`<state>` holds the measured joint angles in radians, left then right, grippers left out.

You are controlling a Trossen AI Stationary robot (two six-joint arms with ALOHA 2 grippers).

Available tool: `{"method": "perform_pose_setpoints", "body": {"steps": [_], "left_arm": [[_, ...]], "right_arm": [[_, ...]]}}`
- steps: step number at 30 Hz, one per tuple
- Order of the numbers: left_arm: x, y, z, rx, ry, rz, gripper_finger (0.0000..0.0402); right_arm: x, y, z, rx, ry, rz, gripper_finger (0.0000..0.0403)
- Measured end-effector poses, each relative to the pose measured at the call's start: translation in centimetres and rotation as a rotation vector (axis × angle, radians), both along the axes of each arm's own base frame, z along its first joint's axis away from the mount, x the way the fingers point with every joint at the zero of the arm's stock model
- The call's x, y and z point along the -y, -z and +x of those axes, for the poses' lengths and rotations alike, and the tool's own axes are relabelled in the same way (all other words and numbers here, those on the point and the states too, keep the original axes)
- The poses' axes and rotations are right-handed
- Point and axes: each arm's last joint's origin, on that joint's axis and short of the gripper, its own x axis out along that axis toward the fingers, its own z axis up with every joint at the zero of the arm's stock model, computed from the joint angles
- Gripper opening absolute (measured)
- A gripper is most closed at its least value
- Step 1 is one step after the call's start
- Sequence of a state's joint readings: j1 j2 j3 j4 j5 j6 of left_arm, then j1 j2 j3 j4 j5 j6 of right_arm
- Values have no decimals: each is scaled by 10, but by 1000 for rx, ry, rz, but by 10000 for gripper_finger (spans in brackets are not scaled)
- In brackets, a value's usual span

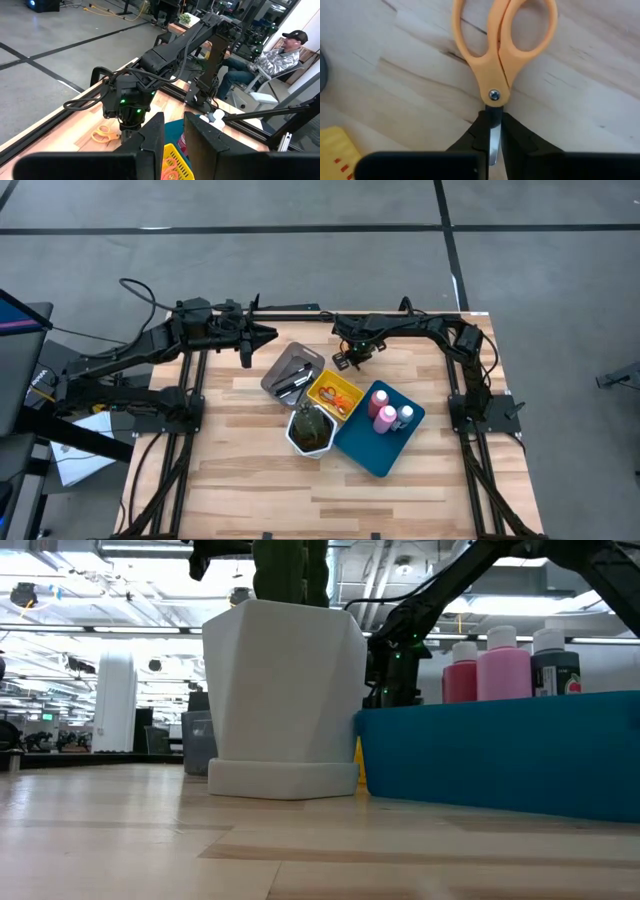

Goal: Pick & Place Paint Supplies
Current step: Put the yellow scissors into the yellow bin

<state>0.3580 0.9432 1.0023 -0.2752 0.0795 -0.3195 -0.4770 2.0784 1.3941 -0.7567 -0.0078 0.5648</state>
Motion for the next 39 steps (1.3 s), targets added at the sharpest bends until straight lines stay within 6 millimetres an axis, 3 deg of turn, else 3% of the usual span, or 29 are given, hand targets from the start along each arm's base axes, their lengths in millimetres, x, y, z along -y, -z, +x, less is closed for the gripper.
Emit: {"method": "perform_pose_setpoints", "body": {"steps": [5,15,39], "left_arm": [[0,0,0,-1,0,0,67],[0,0,0,-1,0,-1,67],[0,0,0,-1,4,-1,67]], "right_arm": [[-2,-1,1,7,-4,-4,19],[-11,-23,2,56,-17,-21,4],[-20,-24,0,2,-33,-58,1]]}}
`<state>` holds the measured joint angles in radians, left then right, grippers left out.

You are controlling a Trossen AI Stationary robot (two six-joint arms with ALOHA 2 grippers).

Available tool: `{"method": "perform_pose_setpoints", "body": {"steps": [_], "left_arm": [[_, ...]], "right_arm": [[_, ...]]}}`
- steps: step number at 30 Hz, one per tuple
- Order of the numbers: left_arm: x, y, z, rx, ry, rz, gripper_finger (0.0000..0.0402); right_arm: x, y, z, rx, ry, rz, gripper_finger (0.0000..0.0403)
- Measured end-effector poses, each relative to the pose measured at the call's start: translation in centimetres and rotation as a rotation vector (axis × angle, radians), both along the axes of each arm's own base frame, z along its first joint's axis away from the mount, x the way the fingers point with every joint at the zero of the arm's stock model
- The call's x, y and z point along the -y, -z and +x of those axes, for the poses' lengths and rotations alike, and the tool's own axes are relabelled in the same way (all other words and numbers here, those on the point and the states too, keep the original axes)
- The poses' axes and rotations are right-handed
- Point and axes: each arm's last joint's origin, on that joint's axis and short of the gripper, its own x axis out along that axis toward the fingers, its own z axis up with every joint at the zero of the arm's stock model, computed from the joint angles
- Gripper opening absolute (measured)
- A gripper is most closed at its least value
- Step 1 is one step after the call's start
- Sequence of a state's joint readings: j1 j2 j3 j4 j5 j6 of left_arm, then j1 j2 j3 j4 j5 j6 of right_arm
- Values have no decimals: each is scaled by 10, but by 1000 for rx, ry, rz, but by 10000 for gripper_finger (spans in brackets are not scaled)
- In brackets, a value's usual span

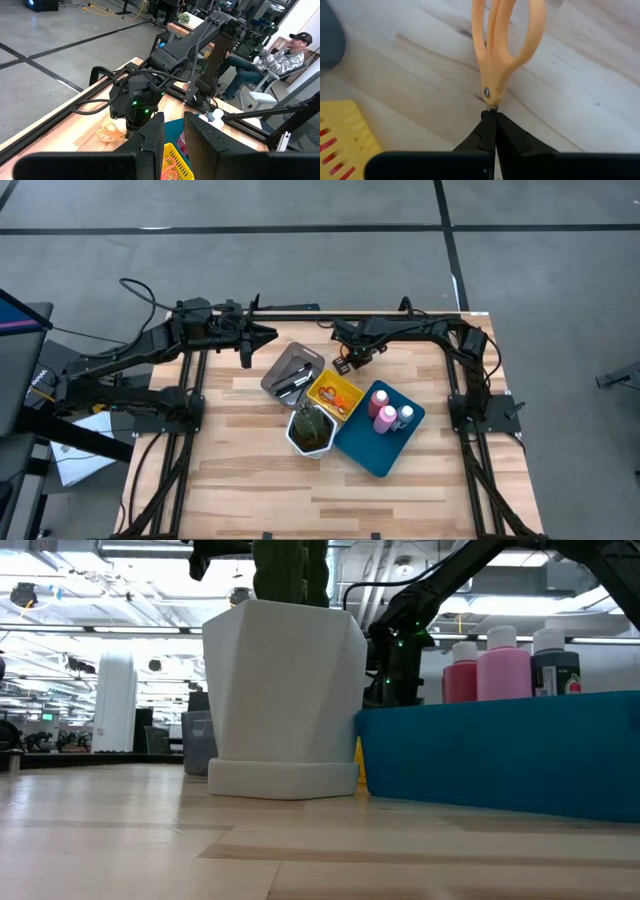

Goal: Pick & Place Paint Supplies
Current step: Put the yellow scissors into the yellow bin

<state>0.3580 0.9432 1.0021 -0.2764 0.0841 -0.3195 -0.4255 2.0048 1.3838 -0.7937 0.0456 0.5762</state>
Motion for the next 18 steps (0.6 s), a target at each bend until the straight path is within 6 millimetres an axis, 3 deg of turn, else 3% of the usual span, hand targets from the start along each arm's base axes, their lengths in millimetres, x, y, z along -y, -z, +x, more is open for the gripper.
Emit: {"method": "perform_pose_setpoints", "body": {"steps": [8,18], "left_arm": [[0,0,0,0,0,0,67],[0,0,0,0,0,0,67]], "right_arm": [[0,-1,0,1,16,-4,7],[1,-1,0,5,21,-6,109]]}}
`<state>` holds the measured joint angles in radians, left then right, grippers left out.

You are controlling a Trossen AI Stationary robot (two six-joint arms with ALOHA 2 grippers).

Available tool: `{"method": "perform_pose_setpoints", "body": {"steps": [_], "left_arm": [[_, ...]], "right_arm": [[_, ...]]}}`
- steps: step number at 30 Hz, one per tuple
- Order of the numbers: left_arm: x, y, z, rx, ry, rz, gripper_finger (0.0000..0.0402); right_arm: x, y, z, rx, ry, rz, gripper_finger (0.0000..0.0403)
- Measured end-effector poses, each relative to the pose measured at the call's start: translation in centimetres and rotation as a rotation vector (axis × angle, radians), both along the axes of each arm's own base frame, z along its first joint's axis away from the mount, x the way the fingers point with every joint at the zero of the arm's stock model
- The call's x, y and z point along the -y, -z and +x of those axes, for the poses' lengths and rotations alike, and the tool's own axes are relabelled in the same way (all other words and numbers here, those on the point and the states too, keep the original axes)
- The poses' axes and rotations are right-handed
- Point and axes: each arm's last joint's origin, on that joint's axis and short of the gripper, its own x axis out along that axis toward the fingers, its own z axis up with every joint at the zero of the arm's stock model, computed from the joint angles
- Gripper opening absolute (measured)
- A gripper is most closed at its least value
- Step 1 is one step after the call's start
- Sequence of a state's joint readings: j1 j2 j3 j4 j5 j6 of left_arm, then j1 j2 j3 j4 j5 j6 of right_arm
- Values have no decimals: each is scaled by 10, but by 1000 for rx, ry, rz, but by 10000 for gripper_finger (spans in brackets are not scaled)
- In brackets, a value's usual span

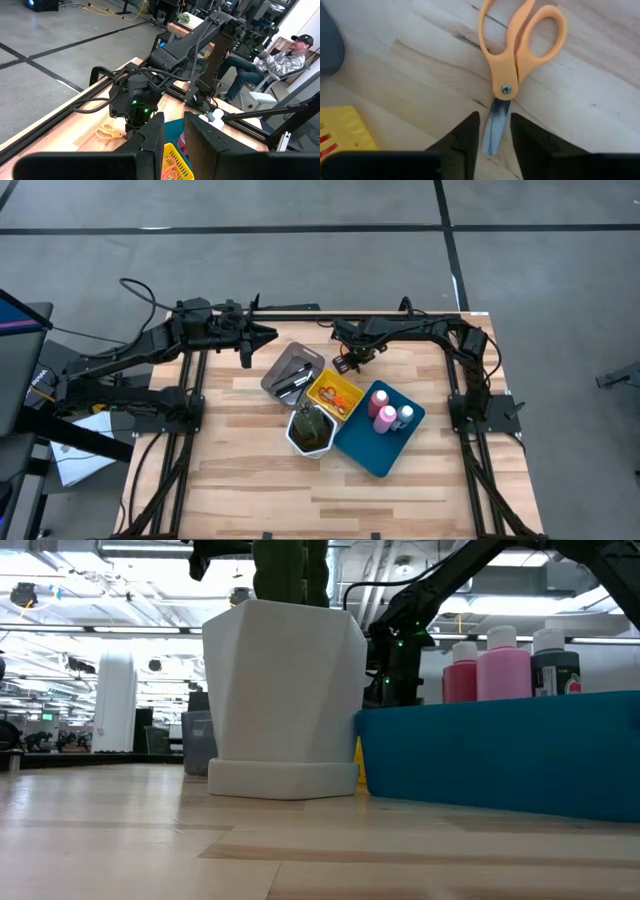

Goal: Pick & Place Paint Supplies
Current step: Put the yellow scissors into the yellow bin

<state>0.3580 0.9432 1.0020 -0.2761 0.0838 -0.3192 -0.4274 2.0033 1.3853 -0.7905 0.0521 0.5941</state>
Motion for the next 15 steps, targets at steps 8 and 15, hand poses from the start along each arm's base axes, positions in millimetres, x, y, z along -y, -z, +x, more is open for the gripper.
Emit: {"method": "perform_pose_setpoints", "body": {"steps": [8,15], "left_arm": [[0,0,0,0,0,0,67],[0,0,0,0,0,0,67]], "right_arm": [[1,-1,2,24,0,-11,177],[2,4,4,20,0,-10,189]]}}
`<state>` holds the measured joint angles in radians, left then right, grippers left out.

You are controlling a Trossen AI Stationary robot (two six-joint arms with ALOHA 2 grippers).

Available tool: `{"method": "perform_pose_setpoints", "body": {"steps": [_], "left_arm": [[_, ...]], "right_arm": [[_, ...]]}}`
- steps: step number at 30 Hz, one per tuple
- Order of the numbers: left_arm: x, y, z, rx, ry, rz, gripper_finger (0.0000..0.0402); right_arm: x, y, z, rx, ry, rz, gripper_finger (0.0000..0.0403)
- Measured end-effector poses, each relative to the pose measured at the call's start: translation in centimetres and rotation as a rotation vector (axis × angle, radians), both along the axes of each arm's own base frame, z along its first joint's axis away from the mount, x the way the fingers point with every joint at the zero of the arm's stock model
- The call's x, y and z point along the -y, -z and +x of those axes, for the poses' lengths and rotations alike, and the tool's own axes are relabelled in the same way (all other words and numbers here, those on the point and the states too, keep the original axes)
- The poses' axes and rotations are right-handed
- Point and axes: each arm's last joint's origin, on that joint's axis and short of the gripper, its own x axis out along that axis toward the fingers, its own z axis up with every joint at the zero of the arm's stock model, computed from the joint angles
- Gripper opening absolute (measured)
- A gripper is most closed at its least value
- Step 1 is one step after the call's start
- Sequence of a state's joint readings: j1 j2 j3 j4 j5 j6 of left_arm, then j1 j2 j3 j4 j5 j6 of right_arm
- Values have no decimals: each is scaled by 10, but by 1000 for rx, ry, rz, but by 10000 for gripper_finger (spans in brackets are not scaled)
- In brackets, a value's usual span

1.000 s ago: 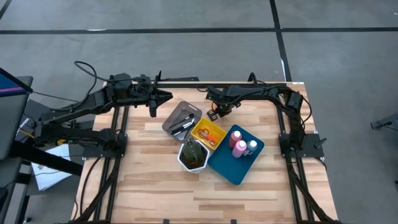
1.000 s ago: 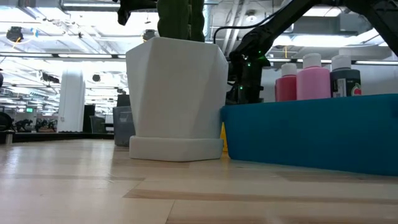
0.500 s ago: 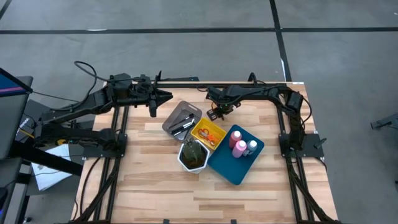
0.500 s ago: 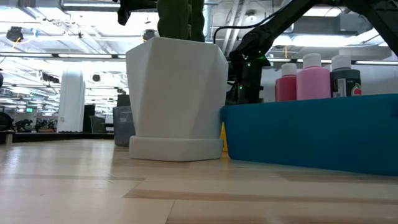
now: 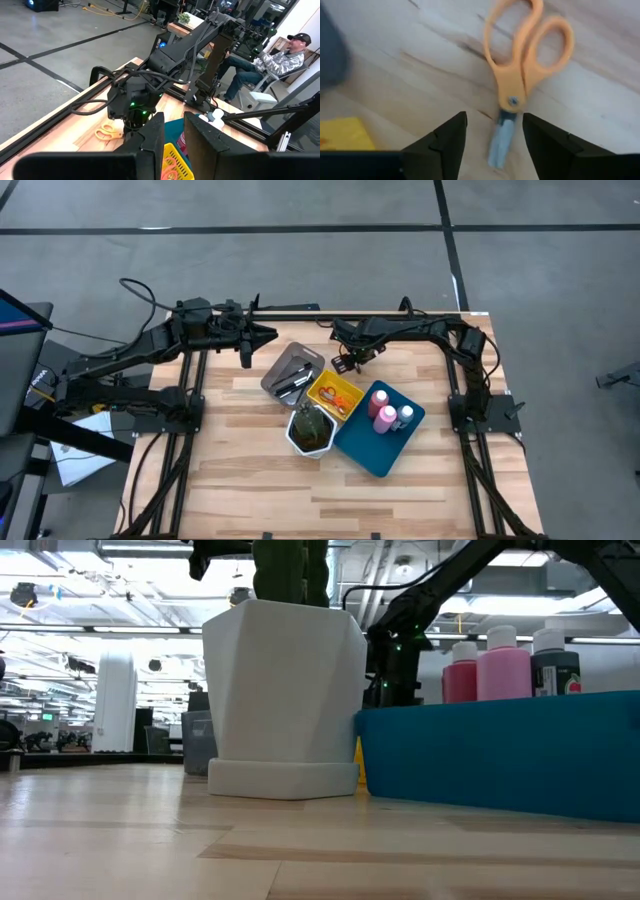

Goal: Pick & Place Paint Supplies
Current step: Put the yellow scissors into the yellow bin

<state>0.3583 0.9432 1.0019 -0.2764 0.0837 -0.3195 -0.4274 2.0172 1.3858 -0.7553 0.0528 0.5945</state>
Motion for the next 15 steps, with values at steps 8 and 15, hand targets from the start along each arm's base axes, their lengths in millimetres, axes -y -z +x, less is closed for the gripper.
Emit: {"method": "perform_pose_setpoints", "body": {"steps": [8,15], "left_arm": [[0,0,0,-3,0,-1,67],[0,0,0,-3,0,-1,67]], "right_arm": [[2,13,-9,4,66,3,167],[2,18,-13,-2,74,-2,134]]}}
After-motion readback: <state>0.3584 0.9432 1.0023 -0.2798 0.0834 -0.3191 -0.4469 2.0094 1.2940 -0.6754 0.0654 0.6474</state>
